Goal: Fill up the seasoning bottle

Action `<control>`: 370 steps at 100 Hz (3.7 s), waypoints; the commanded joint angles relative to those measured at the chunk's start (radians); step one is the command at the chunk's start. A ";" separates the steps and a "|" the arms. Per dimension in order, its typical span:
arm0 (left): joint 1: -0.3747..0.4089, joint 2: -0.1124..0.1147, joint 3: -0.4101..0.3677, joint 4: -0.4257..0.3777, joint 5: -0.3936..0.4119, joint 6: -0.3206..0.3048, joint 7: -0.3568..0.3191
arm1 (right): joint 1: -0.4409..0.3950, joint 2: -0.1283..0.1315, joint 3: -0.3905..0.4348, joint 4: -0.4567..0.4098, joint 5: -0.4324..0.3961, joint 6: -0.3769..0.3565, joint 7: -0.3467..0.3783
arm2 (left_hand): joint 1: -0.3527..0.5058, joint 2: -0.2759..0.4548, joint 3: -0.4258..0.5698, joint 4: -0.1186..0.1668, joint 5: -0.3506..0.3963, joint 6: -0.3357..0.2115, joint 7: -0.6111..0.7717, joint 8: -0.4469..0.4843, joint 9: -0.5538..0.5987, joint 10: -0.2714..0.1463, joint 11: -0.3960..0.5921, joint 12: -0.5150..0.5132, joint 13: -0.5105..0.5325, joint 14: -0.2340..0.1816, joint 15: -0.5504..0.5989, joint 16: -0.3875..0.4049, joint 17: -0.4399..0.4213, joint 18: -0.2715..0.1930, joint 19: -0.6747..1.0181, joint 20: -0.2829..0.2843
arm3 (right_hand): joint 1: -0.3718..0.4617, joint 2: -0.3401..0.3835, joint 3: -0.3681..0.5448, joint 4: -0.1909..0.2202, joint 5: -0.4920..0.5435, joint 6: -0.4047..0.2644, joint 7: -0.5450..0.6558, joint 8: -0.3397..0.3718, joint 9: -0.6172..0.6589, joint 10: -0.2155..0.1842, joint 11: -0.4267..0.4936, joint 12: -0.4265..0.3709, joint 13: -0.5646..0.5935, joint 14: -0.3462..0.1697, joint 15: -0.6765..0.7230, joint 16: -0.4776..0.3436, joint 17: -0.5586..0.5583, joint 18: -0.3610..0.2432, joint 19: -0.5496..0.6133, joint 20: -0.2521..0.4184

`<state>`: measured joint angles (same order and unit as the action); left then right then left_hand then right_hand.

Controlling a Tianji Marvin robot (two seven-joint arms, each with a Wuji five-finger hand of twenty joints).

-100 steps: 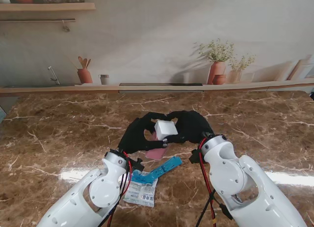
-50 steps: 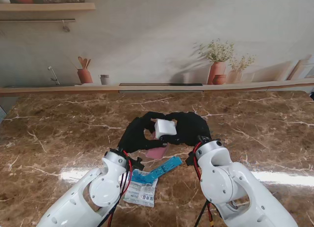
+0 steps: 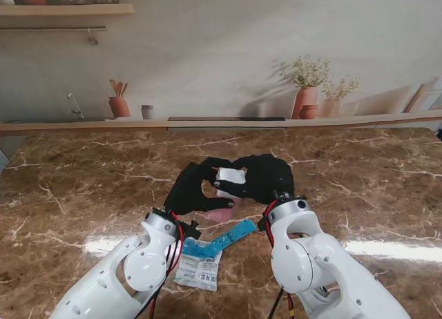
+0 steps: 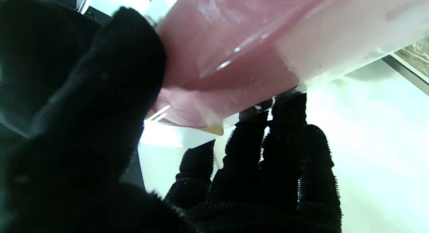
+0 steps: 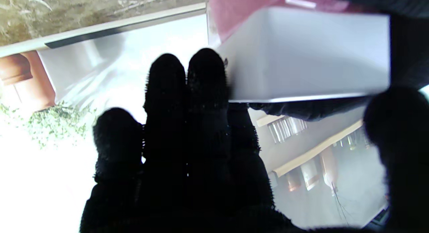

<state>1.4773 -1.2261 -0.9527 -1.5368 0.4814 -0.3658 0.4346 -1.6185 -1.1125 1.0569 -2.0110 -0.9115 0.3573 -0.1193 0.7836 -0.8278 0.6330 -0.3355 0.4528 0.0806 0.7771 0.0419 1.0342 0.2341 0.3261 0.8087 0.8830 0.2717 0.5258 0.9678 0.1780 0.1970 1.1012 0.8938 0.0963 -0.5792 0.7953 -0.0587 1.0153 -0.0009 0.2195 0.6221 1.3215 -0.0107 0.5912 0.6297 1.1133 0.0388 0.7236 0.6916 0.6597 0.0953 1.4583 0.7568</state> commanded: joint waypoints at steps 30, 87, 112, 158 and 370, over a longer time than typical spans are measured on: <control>-0.028 -0.006 -0.011 0.045 0.039 -0.004 0.054 | -0.051 -0.012 0.034 -0.032 -0.033 -0.003 -0.044 | 0.215 0.231 0.304 0.110 0.090 -0.057 -0.534 0.148 0.065 -0.388 0.216 0.046 0.047 -0.067 0.077 0.057 0.002 -0.122 0.025 0.007 | -0.119 0.129 0.008 0.036 -0.512 -0.044 0.013 -0.044 -0.586 -0.056 -0.341 -0.136 -0.380 -0.054 -0.357 -0.146 -0.256 -0.019 -0.406 -0.053; -0.147 -0.040 -0.013 0.264 0.008 0.053 0.140 | -0.101 -0.025 0.100 0.041 0.020 0.042 -0.102 | 0.215 0.235 0.301 0.107 0.055 -0.078 -0.091 0.384 0.067 -0.383 0.202 0.061 0.039 -0.071 0.076 0.057 -0.006 -0.126 0.026 -0.005 | -0.089 0.124 -0.010 0.041 -0.481 -0.039 0.043 -0.059 -0.594 -0.052 -0.384 -0.252 -0.398 -0.061 -0.519 -0.312 -0.295 -0.050 -0.713 -0.203; -0.253 -0.084 0.045 0.465 -0.039 0.040 0.203 | -0.101 -0.031 0.105 0.102 0.068 0.076 -0.108 | 0.218 0.236 0.302 0.108 0.079 -0.125 -0.024 0.417 0.068 -0.379 0.191 0.066 0.030 -0.071 0.071 0.055 -0.016 -0.128 0.025 -0.007 | -0.074 0.124 -0.008 0.044 -0.479 -0.045 0.047 -0.060 -0.597 -0.048 -0.381 -0.258 -0.401 -0.054 -0.512 -0.314 -0.303 -0.041 -0.711 -0.215; -0.389 -0.180 0.128 0.765 -0.133 -0.005 0.306 | -0.079 -0.030 0.102 0.158 0.097 0.078 -0.086 | 0.231 0.224 0.304 0.118 0.094 -0.201 0.070 0.466 0.055 -0.360 0.147 0.043 0.002 -0.073 0.038 0.037 -0.044 -0.133 0.010 -0.016 | -0.060 0.124 0.001 0.046 -0.477 -0.049 0.052 -0.062 -0.592 -0.047 -0.368 -0.253 -0.395 -0.055 -0.495 -0.305 -0.307 -0.040 -0.696 -0.217; 0.008 0.039 -0.195 0.140 0.042 0.067 -0.065 | -0.080 -0.026 0.184 0.253 0.143 -0.236 -0.141 | -0.309 0.272 -0.227 0.230 0.008 -0.154 -0.262 0.379 -0.709 -0.296 -0.040 -0.521 -0.635 -0.249 -0.387 -0.535 -0.233 -0.189 -0.738 -0.141 | -0.160 0.139 0.026 0.054 -0.518 -0.020 0.002 -0.114 -0.686 -0.053 -0.456 -0.375 -0.509 -0.102 -0.608 -0.447 -0.377 -0.142 -0.893 -0.400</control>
<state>1.4618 -1.1950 -1.1485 -1.3788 0.5214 -0.2952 0.3734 -1.6979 -1.1388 1.2347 -1.7786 -0.7815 0.1375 -0.2652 0.4867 -0.6111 0.4859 -0.1484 0.4420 -0.0371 -0.4369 0.3635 0.2943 -0.0424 0.3098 0.2987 0.2152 0.0630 0.1696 0.4504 -0.0692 0.0179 0.3110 0.7695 -0.0223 -0.4539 0.8151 -0.0370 0.5186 -0.0220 0.2361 0.5230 0.6565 -0.0444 0.1487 0.2807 0.6326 -0.0272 0.1320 0.2731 0.2926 0.0109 0.6002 0.3971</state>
